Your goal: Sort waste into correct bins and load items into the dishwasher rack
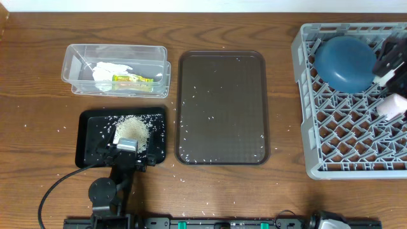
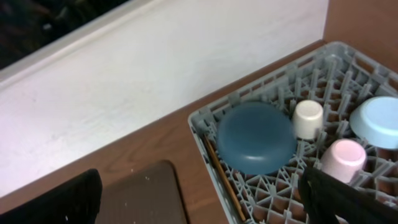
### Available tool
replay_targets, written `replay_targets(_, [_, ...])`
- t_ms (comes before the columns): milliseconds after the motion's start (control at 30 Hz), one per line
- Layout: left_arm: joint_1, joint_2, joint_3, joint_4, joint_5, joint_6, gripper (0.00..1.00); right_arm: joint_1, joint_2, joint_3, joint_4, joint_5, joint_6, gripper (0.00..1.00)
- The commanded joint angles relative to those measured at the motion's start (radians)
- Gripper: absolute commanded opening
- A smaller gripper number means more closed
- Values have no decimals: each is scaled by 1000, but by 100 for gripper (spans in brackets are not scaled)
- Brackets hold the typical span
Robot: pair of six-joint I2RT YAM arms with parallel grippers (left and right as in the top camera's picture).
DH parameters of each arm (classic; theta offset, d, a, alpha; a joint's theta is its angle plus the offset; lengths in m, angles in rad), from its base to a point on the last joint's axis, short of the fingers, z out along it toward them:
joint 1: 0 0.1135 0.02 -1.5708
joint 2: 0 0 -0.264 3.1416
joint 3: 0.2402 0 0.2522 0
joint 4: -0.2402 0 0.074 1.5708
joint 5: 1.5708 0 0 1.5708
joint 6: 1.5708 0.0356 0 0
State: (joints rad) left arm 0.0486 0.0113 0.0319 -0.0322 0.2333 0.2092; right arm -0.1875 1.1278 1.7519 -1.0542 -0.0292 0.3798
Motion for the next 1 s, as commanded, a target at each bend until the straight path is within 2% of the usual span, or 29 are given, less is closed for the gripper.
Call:
replay_targets(0, [-2, -6, -28, -17, 2, -5, 100, 25, -132, -222, 92, -18, 9, 99])
replay_targets(333, [-2, -6, -28, -17, 2, -5, 100, 58, -599, -975, 597, -81, 9, 99])
replay_targets(500, [-2, -6, -28, -17, 2, -5, 100, 99, -783, -1279, 870, -80, 2, 99])
replay_targets(667, [-2, -6, -28, -17, 2, -5, 100, 146, -903, -1487, 1057, -76, -22, 99])
replay_targets(967, [-2, -6, -28, -17, 2, -5, 100, 162, -1001, -1687, 1223, -65, -22, 99])
